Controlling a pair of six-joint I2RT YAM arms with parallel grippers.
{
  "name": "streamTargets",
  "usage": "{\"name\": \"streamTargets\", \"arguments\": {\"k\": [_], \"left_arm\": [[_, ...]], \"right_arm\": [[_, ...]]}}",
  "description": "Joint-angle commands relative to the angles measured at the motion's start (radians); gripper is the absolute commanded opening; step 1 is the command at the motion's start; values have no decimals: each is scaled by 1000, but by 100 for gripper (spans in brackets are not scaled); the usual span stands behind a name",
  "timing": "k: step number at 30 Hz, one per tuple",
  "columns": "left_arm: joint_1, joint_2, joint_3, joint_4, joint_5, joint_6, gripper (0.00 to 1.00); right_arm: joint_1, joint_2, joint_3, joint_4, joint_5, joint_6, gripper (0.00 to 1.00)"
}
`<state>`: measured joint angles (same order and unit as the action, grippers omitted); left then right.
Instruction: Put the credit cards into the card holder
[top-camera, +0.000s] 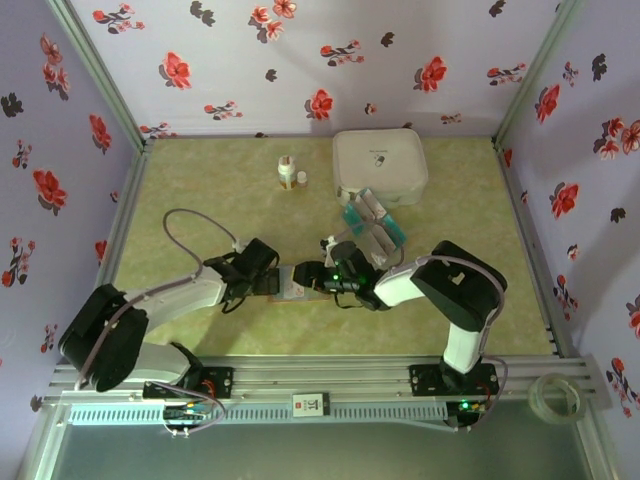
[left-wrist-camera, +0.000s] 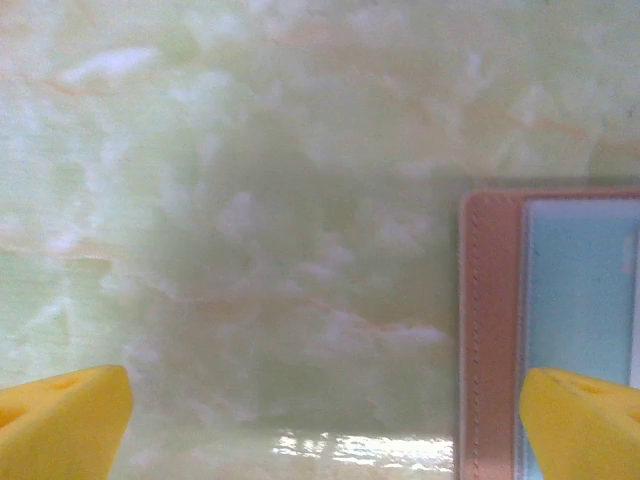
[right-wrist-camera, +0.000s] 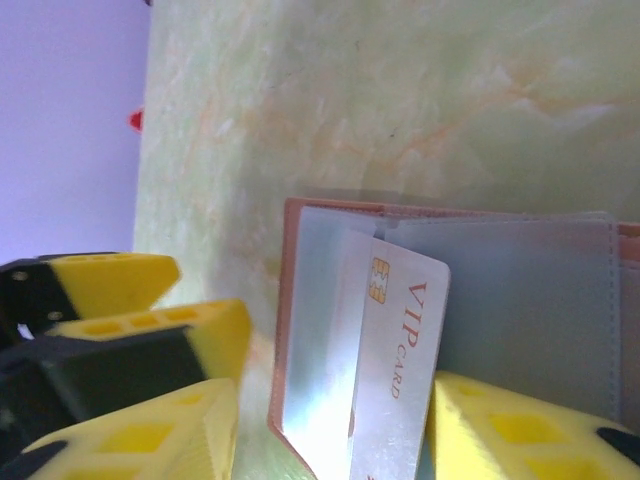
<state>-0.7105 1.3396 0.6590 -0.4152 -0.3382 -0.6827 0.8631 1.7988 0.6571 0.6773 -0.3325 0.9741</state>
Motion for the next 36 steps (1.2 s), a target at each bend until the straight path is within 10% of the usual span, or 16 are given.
{"name": "streamTargets", "arguments": {"k": [1, 12, 23, 36], "left_arm": [[30, -40, -19, -41, -5, -23, 100], [57, -47, -68, -27, 12, -27, 100], [65, 5, -48, -39, 4, -26, 100], [64, 68, 3, -51, 11, -4, 100]], "right_arm": [[3, -30, 55, -265, 59, -94, 55], [17, -114, 240, -611, 164, -238, 61], [23, -55, 357, -863, 271, -339, 11], [49, 47, 434, -887, 265, -354, 6]]}}
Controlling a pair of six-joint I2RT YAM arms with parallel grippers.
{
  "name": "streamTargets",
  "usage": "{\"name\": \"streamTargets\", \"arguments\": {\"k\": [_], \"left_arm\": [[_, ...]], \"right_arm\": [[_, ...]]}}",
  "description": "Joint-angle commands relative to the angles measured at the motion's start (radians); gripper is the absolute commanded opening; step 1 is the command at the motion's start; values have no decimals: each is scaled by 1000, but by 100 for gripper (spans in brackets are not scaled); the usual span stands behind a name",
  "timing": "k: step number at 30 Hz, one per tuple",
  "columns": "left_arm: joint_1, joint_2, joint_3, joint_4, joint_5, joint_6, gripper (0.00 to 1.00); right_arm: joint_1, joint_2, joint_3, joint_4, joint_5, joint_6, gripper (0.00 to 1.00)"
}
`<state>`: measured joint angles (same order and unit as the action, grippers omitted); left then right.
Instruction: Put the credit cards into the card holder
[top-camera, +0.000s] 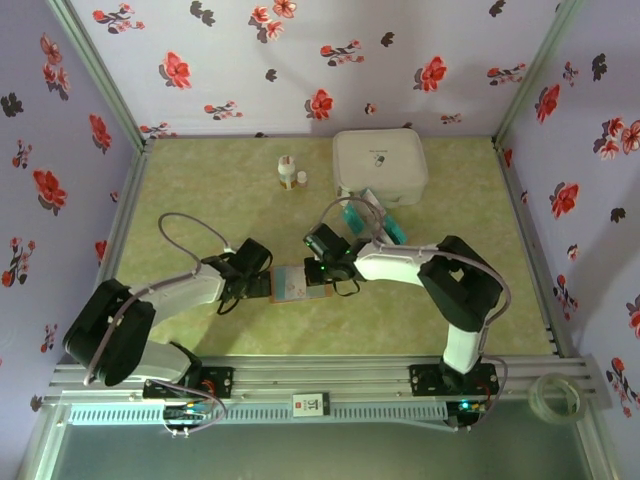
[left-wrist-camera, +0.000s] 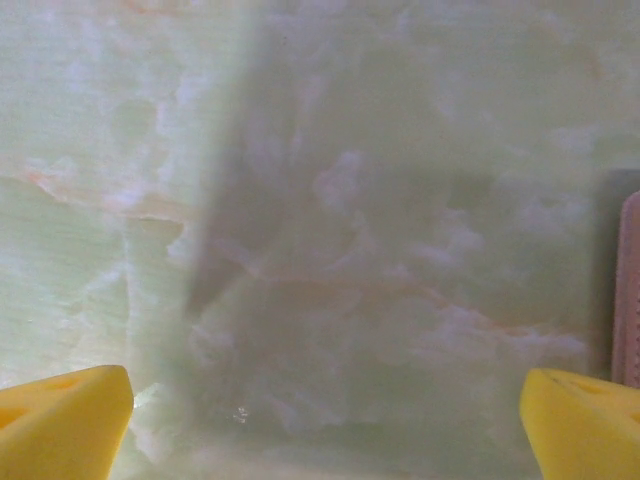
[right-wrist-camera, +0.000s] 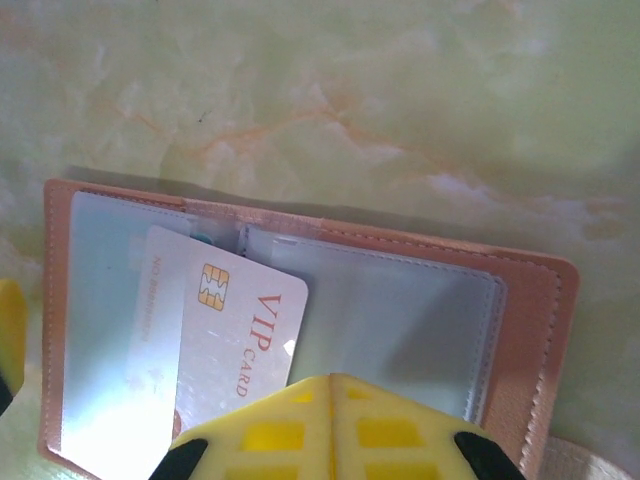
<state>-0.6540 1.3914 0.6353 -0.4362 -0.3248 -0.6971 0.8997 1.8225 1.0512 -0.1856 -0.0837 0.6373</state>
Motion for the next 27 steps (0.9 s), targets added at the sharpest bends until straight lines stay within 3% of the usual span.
{"name": "streamTargets", "arguments": {"k": [1, 27], "left_arm": [[8, 18, 28, -31, -2, 11, 100], [8, 70, 27, 6, 26, 23, 100]], "right_arm": [[13, 28, 45, -26, 15, -18, 6], [74, 119, 164, -41, -25, -8, 6]]}}
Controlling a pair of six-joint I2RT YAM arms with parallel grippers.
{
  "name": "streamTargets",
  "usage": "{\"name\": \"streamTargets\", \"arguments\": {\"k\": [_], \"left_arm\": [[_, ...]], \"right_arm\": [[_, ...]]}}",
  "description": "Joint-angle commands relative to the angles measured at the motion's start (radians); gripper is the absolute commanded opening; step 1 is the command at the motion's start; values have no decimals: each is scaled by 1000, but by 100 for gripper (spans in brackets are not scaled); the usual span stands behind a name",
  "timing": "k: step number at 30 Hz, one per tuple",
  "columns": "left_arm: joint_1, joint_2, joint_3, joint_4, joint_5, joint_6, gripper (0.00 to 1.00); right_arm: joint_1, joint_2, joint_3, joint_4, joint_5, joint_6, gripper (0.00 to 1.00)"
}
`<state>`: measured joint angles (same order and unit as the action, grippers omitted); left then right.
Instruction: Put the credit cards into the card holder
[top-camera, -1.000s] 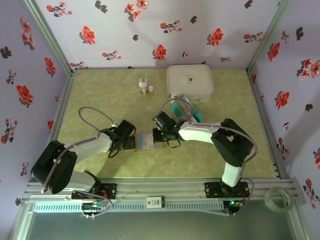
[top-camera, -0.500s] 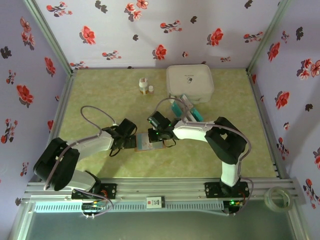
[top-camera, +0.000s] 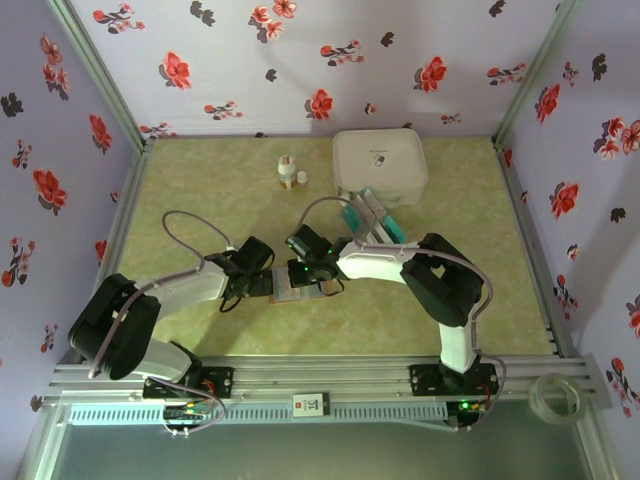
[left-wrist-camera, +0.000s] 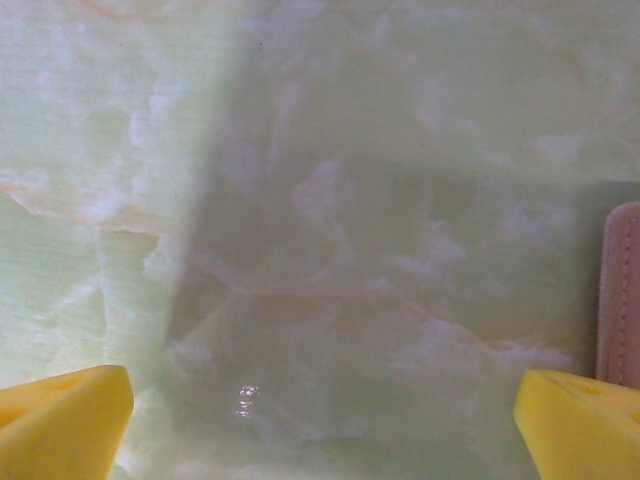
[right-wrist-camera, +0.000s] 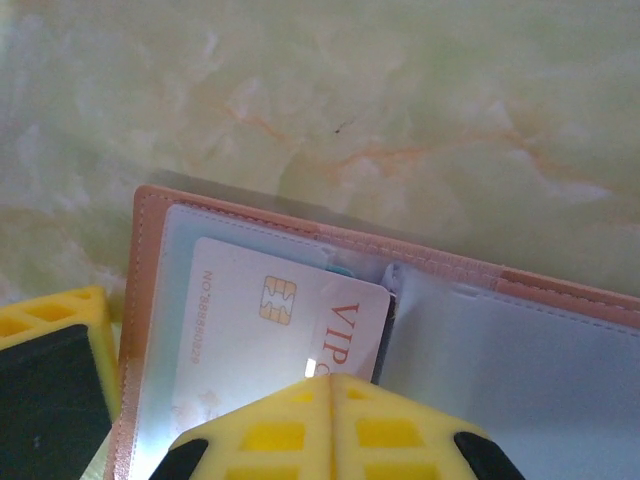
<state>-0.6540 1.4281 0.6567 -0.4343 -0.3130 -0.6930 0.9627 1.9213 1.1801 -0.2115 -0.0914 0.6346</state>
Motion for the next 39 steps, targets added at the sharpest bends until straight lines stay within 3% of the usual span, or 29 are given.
{"name": "streamTargets", "arguments": {"k": [1, 14, 24, 39], "left_arm": [[8, 34, 5, 5, 15, 19, 100], [8, 19, 0, -7, 13, 10, 100], [8, -77, -16, -53, -78, -42, 100], [8, 19, 3, -49, -56, -38, 100]], "right_arm": [[14, 26, 40, -13, -23, -4, 6], [8, -51, 16, -27, 13, -12, 6], [-17, -66, -26, -37, 29, -24, 6], [-14, -8, -19, -1, -13, -12, 5]]}}
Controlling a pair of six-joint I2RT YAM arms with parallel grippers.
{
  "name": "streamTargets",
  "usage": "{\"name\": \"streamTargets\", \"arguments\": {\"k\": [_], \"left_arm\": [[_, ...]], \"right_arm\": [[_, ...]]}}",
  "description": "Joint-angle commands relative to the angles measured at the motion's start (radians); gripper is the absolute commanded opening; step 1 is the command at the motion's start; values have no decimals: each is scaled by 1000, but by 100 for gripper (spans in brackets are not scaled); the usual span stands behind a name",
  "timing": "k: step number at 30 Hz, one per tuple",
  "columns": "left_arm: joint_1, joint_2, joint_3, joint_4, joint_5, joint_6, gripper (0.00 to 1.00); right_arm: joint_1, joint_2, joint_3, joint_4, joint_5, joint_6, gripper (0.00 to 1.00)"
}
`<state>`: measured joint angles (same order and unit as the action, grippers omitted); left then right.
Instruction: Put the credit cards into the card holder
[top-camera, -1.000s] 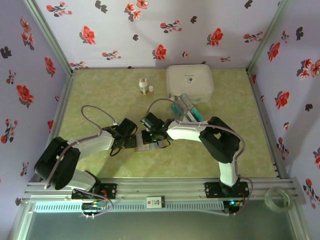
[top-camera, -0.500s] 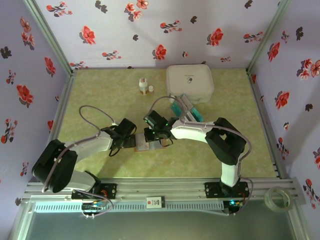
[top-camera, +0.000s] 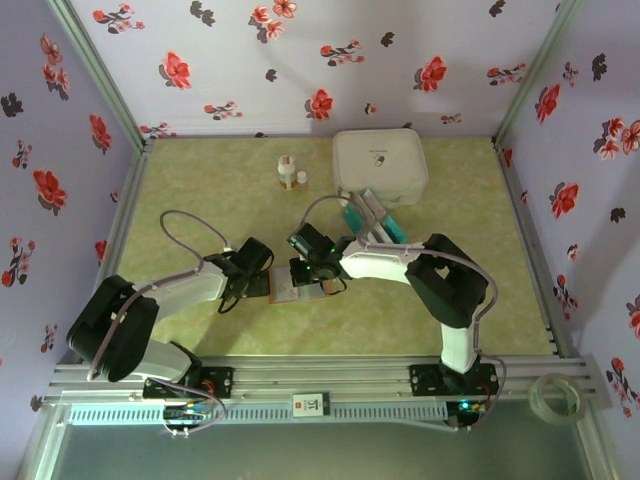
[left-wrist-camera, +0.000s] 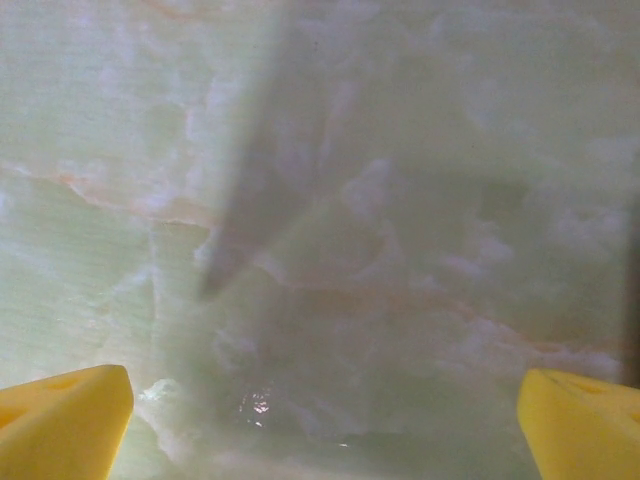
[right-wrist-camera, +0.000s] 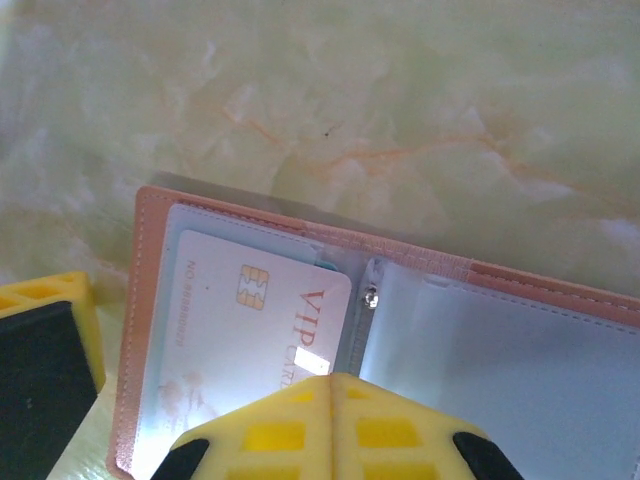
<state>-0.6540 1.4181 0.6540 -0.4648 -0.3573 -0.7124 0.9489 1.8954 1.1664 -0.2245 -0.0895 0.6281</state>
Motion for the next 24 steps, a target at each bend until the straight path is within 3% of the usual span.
{"name": "streamTargets", "arguments": {"k": [1, 24], "left_arm": [[9, 35, 7, -16, -10, -16, 100], [8, 68, 9, 8, 12, -11, 100]], "right_arm": [[-1, 21, -3, 13, -18, -4, 5], [33, 62, 53, 10, -57, -4, 5]]}}
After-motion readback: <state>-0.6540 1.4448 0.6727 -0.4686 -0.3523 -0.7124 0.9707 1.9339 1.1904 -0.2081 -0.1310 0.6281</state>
